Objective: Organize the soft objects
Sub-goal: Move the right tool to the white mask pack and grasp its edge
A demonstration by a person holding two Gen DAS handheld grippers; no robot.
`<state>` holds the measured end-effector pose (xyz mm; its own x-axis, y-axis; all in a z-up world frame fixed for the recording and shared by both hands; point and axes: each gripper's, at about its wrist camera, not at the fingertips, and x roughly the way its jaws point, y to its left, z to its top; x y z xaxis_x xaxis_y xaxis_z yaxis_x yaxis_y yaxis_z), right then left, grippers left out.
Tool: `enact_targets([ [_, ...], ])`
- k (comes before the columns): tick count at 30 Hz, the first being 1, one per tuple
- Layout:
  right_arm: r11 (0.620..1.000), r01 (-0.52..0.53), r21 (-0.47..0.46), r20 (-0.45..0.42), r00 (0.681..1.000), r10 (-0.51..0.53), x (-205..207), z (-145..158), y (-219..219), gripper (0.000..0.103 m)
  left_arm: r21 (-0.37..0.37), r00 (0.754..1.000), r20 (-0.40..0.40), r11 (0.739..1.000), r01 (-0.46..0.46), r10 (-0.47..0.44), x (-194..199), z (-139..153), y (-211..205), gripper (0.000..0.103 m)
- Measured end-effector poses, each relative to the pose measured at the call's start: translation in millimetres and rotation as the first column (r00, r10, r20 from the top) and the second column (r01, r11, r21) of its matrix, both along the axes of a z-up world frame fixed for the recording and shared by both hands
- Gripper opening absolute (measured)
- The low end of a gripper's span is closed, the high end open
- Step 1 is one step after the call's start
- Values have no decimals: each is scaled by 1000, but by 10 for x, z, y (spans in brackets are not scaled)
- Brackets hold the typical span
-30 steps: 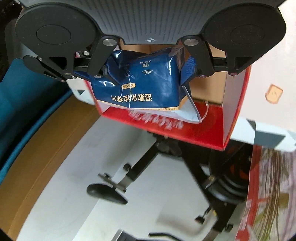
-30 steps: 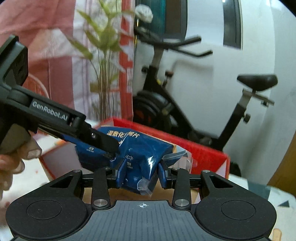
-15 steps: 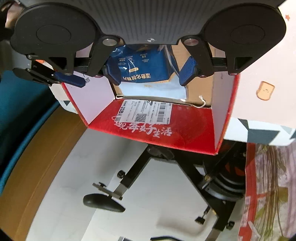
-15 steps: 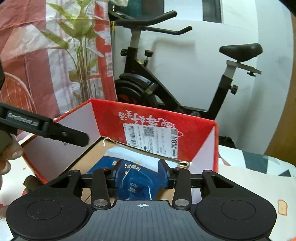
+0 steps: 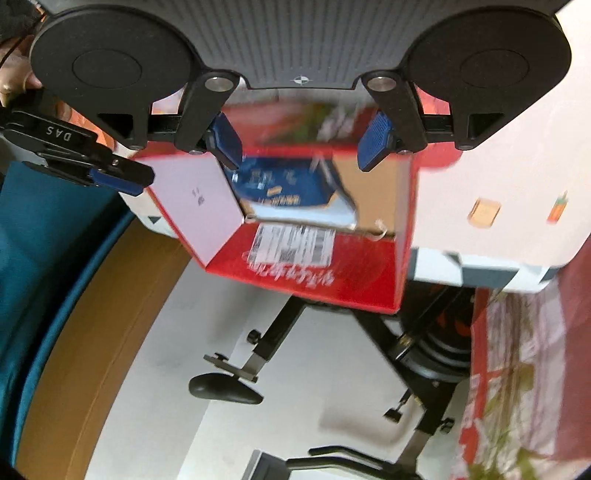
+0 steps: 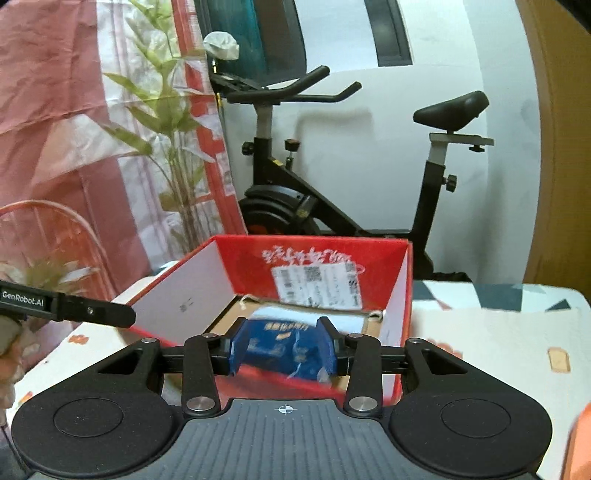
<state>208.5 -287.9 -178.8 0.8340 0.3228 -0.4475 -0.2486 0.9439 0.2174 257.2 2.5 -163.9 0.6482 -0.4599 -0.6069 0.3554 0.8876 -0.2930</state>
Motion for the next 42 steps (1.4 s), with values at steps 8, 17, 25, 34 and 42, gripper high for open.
enact_targets([
  [8, 999, -5, -36, -33, 999, 4, -472, -298, 253, 38, 26, 997, -69, 999, -37, 39, -285, -279, 195, 71],
  [17, 988, 18, -153, -38, 999, -24, -1056, -757, 591, 42, 1, 989, -131, 997, -75, 75, -510, -556, 347, 71],
  [25, 990, 48, -129, -34, 998, -53, -1164, -824, 539, 44, -16, 985, -149, 996, -91, 88, -607, -669, 375, 71],
  [34, 997, 54, -63, -87, 994, -60, -1148, -912, 445, 45, -106, 965, -213, 978, -179, 153, -507, -802, 327, 71],
  [42, 998, 44, -53, -103, 993, -49, -1124, -943, 450, 46, -123, 967, -225, 981, -147, 116, -529, -912, 281, 52],
])
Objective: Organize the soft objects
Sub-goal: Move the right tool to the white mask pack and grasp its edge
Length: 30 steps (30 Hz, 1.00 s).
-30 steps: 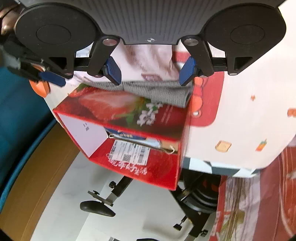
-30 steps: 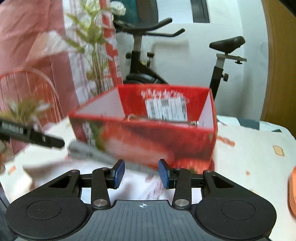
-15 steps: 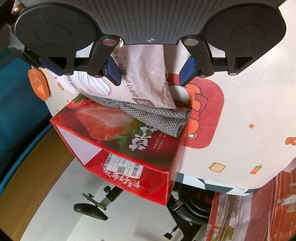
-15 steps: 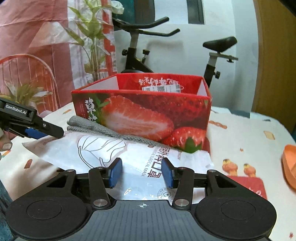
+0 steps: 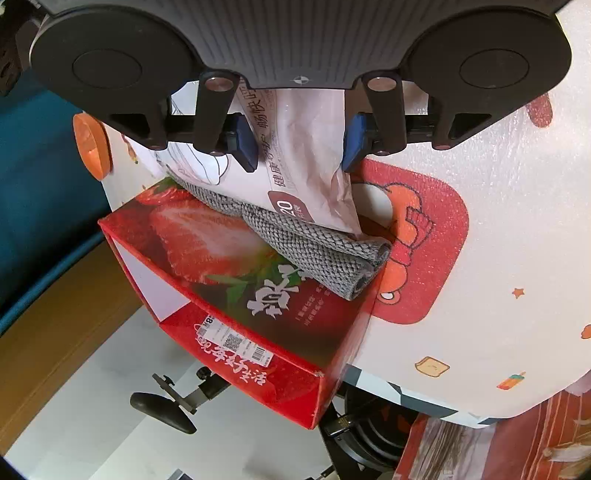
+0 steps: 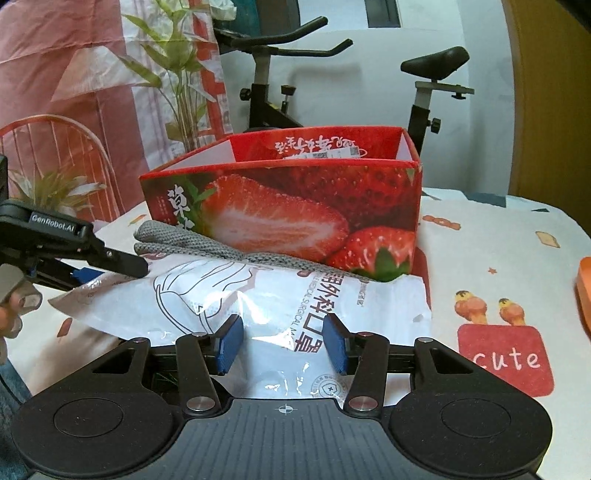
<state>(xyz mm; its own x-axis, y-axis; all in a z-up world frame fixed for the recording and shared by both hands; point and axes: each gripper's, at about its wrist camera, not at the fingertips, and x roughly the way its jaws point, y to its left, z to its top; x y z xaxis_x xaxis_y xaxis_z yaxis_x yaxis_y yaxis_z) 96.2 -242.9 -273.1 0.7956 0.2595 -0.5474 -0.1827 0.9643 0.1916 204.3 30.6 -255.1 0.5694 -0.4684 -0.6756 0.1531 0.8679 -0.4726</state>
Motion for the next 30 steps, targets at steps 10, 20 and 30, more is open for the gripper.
enact_targets([
  [10, 997, 15, 71, -40, 999, -12, 126, 105, -147, 54, 22, 1000, 9, 1000, 4, -4, -65, -65, 6, 52],
  [20, 987, 158, 39, -80, 985, -155, 371, 110, -437, 70, 39, 1000, 14, 999, 15, -15, -62, -82, 22, 52],
  [30, 967, 163, 195, -204, 971, -122, 558, -49, -672, 61, -122, 991, -129, 992, 20, -36, 178, -233, 211, 55],
])
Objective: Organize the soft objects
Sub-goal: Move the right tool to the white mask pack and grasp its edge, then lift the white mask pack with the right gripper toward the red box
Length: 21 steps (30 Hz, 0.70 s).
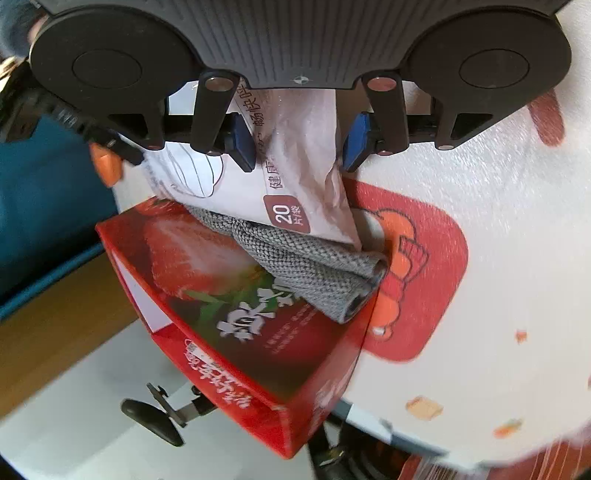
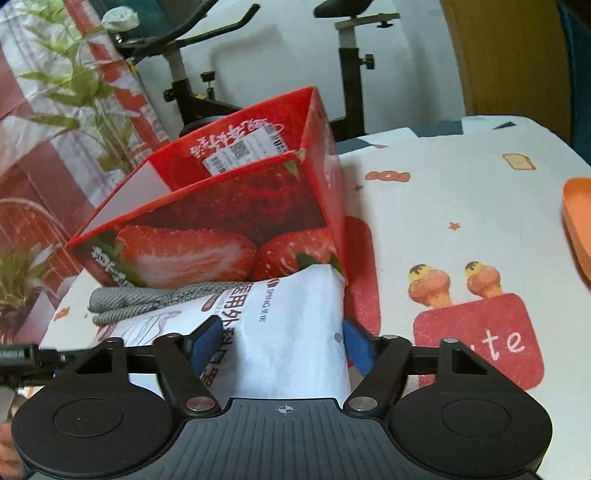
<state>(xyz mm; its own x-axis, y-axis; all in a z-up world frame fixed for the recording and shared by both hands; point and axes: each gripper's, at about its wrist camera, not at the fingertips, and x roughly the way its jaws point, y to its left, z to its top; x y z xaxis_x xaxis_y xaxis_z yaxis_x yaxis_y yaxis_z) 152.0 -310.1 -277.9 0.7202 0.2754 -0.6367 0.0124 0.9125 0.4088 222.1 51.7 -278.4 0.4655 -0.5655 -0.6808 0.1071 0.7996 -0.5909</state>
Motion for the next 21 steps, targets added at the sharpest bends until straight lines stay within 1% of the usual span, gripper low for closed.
enact_targets([
  [2, 999, -33, -41, 8, 999, 34, -7, 40, 69, 56, -34, 1000, -31, 999, 5, -6, 60, -48, 40, 55],
  [4, 996, -59, -69, 11, 998, 60, -3, 80, 110, 52, -45, 999, -39, 999, 21, -23, 109, -64, 38, 55],
  [6, 991, -96, -88, -3, 995, 96, 19, 85, 128, 51, -44, 998, -34, 998, 44, -46, 160, -65, 23, 58],
  [8, 990, -117, -78, -11, 993, 117, 39, 52, 99, 50, -43, 998, -30, 998, 56, -57, 199, -54, -12, 58],
  [10, 992, -116, -57, -23, 993, 115, 58, 32, 61, 46, -28, 998, -26, 998, 62, -63, 214, -34, -50, 59],
  [11, 992, -112, -64, -26, 994, 110, 60, 40, 50, 34, -19, 998, -24, 998, 63, -64, 213, -19, -65, 58],
  [12, 990, -108, -87, -29, 994, 106, 58, 63, 49, 17, -8, 998, -18, 998, 63, -63, 209, 7, -76, 58],
  [13, 988, -98, -118, -32, 995, 95, 52, 91, 52, 7, 1, 998, -8, 998, 66, -66, 199, 37, -84, 57],
  [14, 986, -95, -138, -27, 995, 92, 34, 121, 39, 8, 6, 997, 3, 997, 75, -75, 177, 63, -94, 55],
  [16, 987, -101, -122, -8, 995, 101, -15, 170, 0, 8, 22, 996, 20, 996, 90, -90, 107, 104, -128, 54],
  [21, 985, -104, -136, 37, 993, 110, -151, 325, 19, 8, 46, 992, 47, 992, 118, -121, -48, 176, -117, 53],
])
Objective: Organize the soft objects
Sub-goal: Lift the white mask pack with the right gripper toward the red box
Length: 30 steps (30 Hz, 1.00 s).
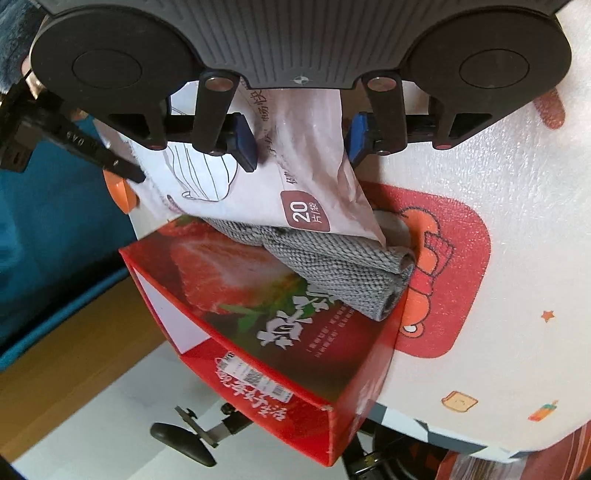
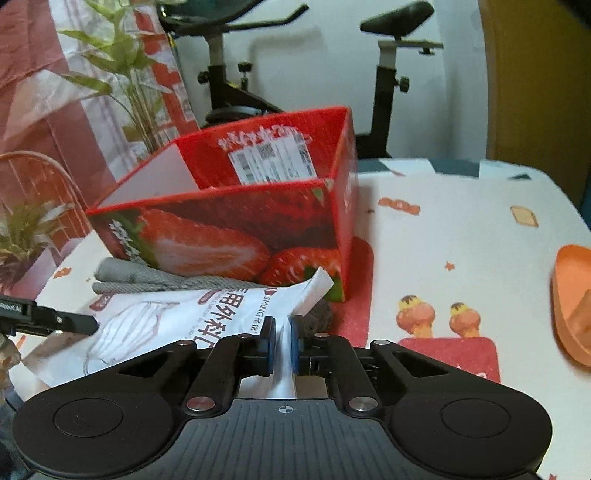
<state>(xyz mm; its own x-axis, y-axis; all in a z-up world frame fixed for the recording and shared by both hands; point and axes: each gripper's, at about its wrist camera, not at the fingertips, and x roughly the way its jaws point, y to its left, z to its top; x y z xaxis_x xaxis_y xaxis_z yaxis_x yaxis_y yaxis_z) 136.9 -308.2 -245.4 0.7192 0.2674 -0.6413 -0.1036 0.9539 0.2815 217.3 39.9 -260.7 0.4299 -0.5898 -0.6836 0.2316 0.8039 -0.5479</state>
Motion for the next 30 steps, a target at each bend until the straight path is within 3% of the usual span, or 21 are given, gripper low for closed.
enact_targets([
  [7, 999, -31, -9, 89, 996, 32, -163, 286, 79, 8, -9, 998, 64, 1000, 5, -5, -172, 206, 147, 53],
  [10, 996, -63, -62, 125, 990, 71, -218, 383, 148, 9, 6, 995, 98, 1000, 24, -25, -240, 290, 159, 53],
  [17, 992, -90, -86, 140, 985, 101, -283, 439, 215, 9, 38, 988, 143, 998, 59, -64, -361, 359, 156, 53],
  [22, 993, -67, -99, 239, 967, 89, -333, 655, 157, 8, 9, 963, 250, 994, 105, -104, -443, 587, 173, 53],
  [25, 986, -61, -153, 309, 945, 106, -363, 792, 170, 8, -3, 945, 310, 994, 114, -107, -467, 731, 161, 53],
  [30, 970, -49, -239, 360, 923, 135, -336, 901, 262, 8, 20, 958, 274, 996, 84, -86, -358, 676, 42, 53],
])
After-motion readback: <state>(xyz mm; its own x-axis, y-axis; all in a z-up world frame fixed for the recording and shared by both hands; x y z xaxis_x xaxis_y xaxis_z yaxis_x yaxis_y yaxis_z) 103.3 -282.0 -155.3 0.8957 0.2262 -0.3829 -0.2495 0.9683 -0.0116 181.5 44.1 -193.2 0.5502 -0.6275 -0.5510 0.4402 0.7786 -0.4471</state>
